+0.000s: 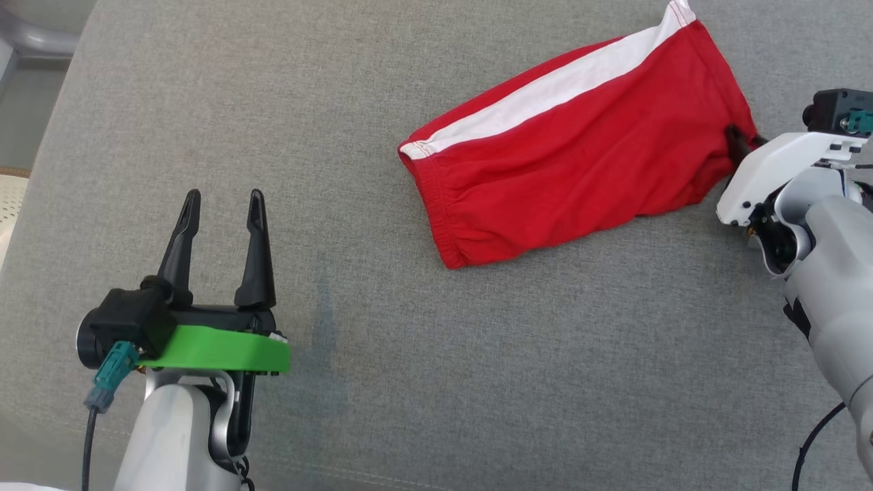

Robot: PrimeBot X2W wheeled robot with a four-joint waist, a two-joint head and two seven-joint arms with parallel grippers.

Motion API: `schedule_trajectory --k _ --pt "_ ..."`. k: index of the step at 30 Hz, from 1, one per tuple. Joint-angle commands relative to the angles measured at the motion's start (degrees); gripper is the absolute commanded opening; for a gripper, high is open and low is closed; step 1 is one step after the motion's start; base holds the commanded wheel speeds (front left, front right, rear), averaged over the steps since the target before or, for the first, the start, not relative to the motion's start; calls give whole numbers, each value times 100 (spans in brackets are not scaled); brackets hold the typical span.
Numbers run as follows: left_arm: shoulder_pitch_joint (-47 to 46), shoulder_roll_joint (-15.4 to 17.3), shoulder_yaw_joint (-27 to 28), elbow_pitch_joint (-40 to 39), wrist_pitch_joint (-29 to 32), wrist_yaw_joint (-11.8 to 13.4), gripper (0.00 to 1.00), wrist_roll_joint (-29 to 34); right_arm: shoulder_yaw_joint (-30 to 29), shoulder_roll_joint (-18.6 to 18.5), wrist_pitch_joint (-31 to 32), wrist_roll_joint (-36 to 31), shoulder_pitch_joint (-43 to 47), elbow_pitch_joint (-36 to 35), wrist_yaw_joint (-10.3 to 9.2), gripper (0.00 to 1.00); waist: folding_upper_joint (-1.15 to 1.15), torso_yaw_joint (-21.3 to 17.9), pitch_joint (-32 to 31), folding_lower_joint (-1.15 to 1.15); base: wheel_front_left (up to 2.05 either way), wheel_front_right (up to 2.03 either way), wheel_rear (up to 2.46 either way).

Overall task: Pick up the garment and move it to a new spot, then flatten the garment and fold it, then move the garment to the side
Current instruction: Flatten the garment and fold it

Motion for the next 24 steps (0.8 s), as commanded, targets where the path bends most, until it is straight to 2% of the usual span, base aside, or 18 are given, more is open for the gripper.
schedule_trajectory --k 1,10,24 --pt "110 -27 53 24 0 -40 100 94 31 35 45 105 208 -9 -11 0 0 -56 -97 0 0 0 0" --pt "383 -93 97 207 1 -137 100 271 110 -137 -277 647 749 -501 -11 0 0 -325 -616 0 0 0 0" --pt "824 -115 251 366 1 -182 100 385 69 -902 -705 1591 2387 -1418 -11 0 0 -751 -1217 0 0 0 0"
